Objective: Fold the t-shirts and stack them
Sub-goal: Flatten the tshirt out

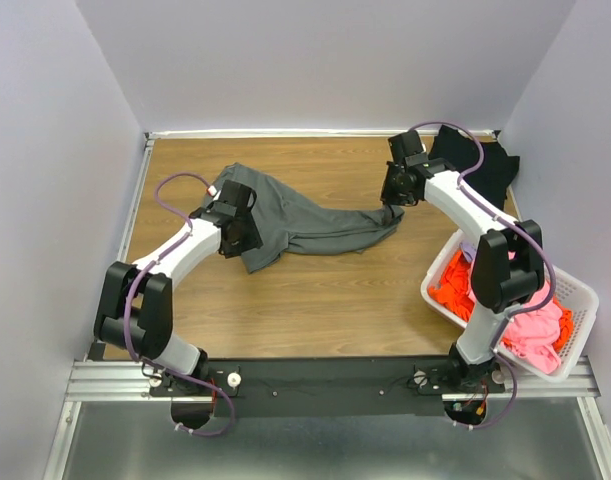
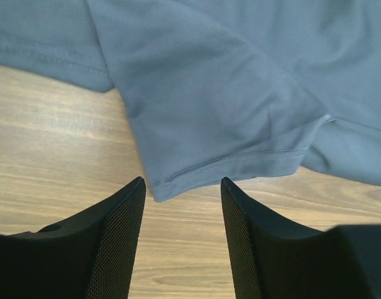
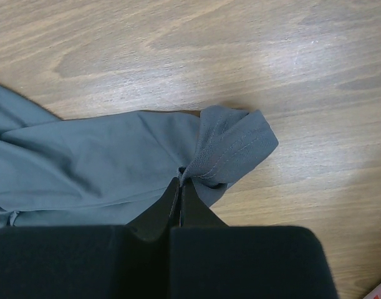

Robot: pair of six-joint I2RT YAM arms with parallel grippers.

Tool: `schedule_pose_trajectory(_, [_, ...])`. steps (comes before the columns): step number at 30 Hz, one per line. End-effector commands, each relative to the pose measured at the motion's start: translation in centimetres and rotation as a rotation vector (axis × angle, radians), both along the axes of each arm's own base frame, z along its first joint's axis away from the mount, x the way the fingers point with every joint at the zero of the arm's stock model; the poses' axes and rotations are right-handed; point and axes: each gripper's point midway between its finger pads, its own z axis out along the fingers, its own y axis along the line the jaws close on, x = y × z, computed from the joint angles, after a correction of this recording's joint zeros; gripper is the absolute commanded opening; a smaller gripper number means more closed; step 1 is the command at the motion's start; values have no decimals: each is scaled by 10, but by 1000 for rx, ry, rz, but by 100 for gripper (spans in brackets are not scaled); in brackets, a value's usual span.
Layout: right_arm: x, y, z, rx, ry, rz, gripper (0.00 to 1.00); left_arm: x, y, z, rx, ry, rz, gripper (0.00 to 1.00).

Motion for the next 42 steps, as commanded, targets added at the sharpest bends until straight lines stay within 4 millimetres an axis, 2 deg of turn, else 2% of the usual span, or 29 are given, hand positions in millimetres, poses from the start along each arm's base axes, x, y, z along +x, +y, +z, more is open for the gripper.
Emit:
schedule_pose_trajectory(1, [2, 4, -5, 34, 12, -4, 1, -19, 5, -18, 20, 58, 33, 57])
schedule_pose_trajectory(3, [1, 4, -4, 34, 10, -4, 1, -26, 4, -26, 21, 82, 25, 55])
schedule_pose_trajectory(9, [-3, 0, -4, 25, 9, -10, 1, -32, 6, -33, 32, 99, 26, 51])
schedule_pose_trajectory(24, [-5, -2, -1, 33, 0, -13, 1, -24, 0, -59, 56, 134, -18, 51])
schedule_pose_trajectory(27, [-5, -4, 1, 31, -6, -19, 1, -24, -1, -64, 54, 143, -30, 33])
schedule_pose_trajectory(28, [-5, -3, 3, 32, -12, -18, 1, -23, -2, -65, 54, 144, -35, 19])
schedule_pose_trajectory(30, [-4, -5, 6, 34, -18, -22, 1, -24, -4, -67, 47, 148, -44, 0])
schedule_pose_trajectory(32, [-2, -6, 16, 39, -39, -17, 1, -19, -4, -61, 43, 126, -48, 0])
schedule_pose_trajectory(35, [3, -7, 34, 46, -83, -3, 1, 8, -2, -31, 37, 51, -30, 0])
schedule_pose_trajectory(36, [8, -8, 47, 52, -112, 1, 1, 30, 2, -5, 19, -7, -4, 0])
schedule_pose_trajectory(38, [14, -15, 67, 58, -154, -8, 1, 58, 12, 35, 7, -99, 31, 0])
schedule_pose_trajectory(39, [22, -18, 86, 67, -197, -18, 1, 88, 23, 80, -11, -206, 70, 0])
schedule_pose_trajectory(40, [25, -22, 96, 72, -217, -28, 1, 97, 30, 101, -11, -241, 87, 0])
schedule_pose_trajectory(41, [32, -31, 114, 84, -252, -49, 1, 118, 44, 144, -10, -333, 117, 0])
schedule_pose_trajectory(42, [34, -35, 124, 92, -269, -57, 1, 129, 50, 167, -12, -386, 127, 0])
